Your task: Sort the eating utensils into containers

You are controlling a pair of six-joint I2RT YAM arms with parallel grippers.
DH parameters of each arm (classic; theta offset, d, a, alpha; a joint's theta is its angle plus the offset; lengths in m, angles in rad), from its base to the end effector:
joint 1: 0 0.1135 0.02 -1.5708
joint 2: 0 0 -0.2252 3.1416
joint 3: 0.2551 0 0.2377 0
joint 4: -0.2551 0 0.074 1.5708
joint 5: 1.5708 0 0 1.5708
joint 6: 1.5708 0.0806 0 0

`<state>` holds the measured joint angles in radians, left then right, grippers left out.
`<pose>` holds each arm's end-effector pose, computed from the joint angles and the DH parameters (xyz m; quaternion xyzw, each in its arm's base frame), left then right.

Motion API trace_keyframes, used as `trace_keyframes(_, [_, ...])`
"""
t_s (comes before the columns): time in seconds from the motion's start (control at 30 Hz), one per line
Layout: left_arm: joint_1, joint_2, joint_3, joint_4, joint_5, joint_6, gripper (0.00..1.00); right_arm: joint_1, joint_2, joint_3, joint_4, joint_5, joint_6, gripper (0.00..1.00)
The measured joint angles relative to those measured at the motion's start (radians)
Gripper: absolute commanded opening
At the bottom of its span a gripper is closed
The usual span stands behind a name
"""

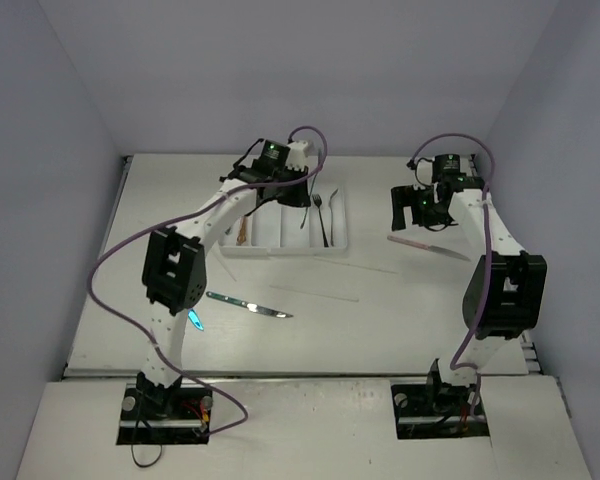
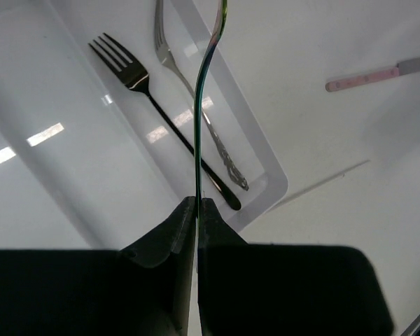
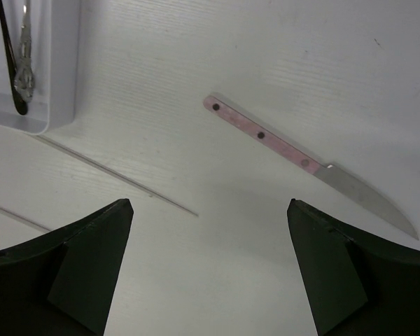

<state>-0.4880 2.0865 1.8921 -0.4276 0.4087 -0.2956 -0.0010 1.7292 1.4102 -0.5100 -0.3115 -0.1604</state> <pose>0.4165 -0.2574 0.2376 0.1759 0.8581 -0.3376 0.3445 0.3946 0.0243 0.2096 -0.1293 0.9133 0.1152 0.3686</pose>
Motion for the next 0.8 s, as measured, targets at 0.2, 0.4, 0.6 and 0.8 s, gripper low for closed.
trace_keyframes(0.2, [-0.031, 0.170, 0.104, 0.006, 0.023, -0.025, 0.06, -0.037, -0.048, -0.071, 0.008, 0.044, -0.044, 0.92])
trace_keyframes(0.4, [-0.031, 0.256, 0.185, 0.009, 0.033, -0.060, 0.08, -0.055, -0.050, -0.090, 0.013, 0.047, -0.051, 0.93])
trace_keyframes(0.6, [-0.029, 0.268, 0.193, 0.034, 0.054, -0.131, 0.11, -0.058, -0.050, -0.090, 0.014, 0.044, -0.050, 0.93])
trace_keyframes(0.8, [-0.027, 0.270, 0.193, 0.061, 0.072, -0.181, 0.47, -0.058, -0.050, -0.090, 0.015, 0.041, -0.050, 0.93])
